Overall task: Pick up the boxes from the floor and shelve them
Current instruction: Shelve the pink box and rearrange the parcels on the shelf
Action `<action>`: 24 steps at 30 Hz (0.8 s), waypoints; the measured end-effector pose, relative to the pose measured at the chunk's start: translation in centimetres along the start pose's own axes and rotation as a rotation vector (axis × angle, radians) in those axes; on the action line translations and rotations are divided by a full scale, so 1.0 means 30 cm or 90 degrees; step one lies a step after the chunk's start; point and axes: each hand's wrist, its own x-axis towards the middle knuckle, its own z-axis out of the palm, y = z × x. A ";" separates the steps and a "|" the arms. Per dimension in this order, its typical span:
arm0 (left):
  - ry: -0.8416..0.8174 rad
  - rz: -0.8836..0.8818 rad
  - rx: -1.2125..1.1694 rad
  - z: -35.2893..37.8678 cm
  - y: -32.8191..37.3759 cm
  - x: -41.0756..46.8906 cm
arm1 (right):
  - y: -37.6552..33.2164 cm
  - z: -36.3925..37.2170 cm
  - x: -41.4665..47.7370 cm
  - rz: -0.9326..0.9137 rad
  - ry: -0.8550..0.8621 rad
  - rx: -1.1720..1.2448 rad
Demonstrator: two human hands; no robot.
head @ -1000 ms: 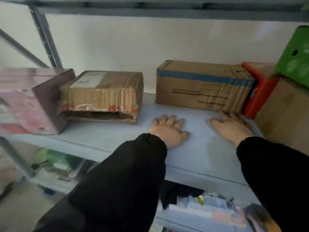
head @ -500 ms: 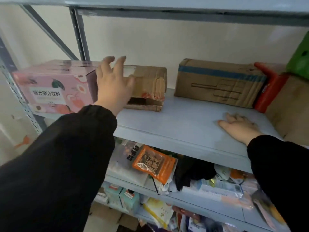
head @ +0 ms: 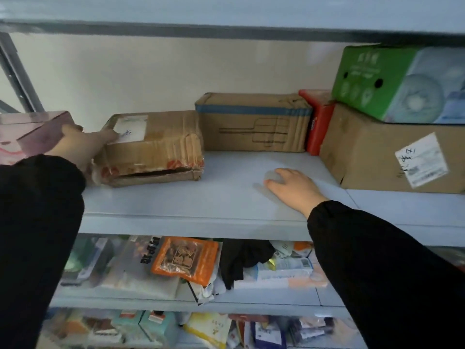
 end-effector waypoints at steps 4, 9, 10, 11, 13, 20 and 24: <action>-0.151 -0.040 -0.078 0.096 0.043 -0.100 | 0.021 -0.013 -0.016 -0.001 0.036 0.187; -0.352 -0.037 -0.175 0.318 0.122 -0.324 | 0.005 -0.071 -0.099 -0.221 0.181 0.437; -0.371 -0.047 -0.193 0.384 0.133 -0.370 | 0.008 -0.098 -0.114 -0.266 0.227 0.395; -0.375 -0.050 -0.210 0.453 0.139 -0.406 | 0.011 -0.134 -0.123 -0.305 0.258 0.322; -0.353 -0.041 -0.218 0.576 0.170 -0.468 | 0.018 -0.224 -0.122 -0.345 0.255 0.097; -0.266 0.044 -0.038 0.817 0.270 -0.618 | 0.099 -0.380 -0.055 -0.245 0.136 -0.313; -0.259 0.078 0.016 0.893 0.312 -0.650 | 0.158 -0.367 -0.031 -0.217 0.154 -0.333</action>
